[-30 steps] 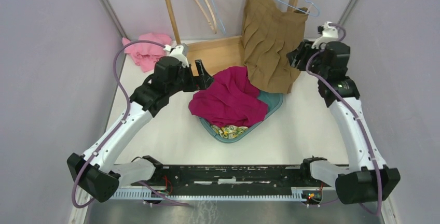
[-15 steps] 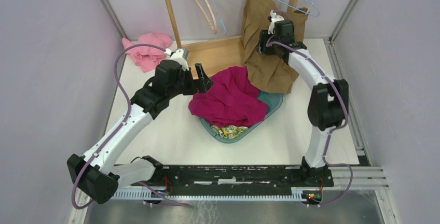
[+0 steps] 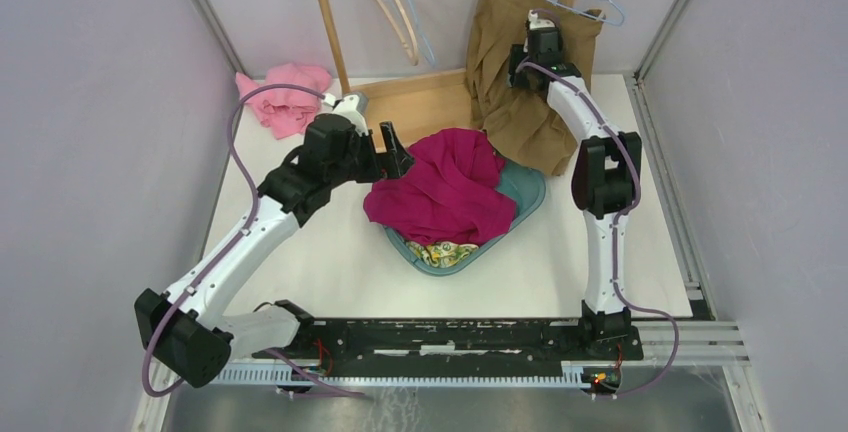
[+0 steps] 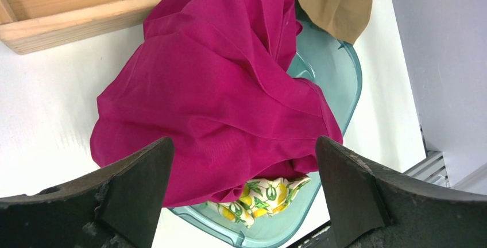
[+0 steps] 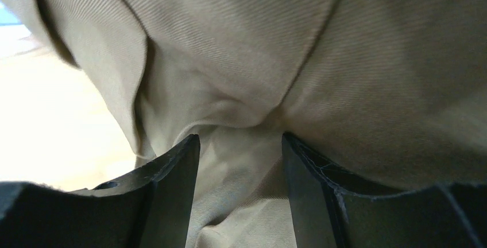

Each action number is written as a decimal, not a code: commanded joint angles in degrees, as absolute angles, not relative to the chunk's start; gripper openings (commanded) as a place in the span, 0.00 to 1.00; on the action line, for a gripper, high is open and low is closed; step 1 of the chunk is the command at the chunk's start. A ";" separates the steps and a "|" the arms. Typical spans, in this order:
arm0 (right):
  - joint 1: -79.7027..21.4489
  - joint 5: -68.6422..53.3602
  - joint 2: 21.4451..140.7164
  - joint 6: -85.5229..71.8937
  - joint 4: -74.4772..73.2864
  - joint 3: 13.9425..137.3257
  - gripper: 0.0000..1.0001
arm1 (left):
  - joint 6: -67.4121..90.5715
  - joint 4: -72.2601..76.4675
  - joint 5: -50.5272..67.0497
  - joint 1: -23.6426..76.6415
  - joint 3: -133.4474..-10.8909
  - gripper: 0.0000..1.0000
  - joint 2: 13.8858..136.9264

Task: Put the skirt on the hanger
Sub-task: Place the hanger on the clothesline.

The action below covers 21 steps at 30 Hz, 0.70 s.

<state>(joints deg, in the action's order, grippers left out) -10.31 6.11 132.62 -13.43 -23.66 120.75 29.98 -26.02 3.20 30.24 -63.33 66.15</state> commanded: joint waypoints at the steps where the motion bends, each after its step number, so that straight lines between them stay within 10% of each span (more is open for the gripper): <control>1: -7.65 13.20 133.52 -14.46 -16.79 124.26 0.61 | 31.55 -22.91 4.45 30.10 -63.37 1.00 67.07; 21: -6.61 -2.59 122.38 -19.54 -7.45 116.70 0.61 | 31.02 -24.31 3.70 30.06 -63.50 0.99 66.69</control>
<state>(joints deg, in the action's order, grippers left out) -7.57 4.99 133.25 -15.64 -12.53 123.87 29.98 -26.04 3.55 30.24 -63.33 67.90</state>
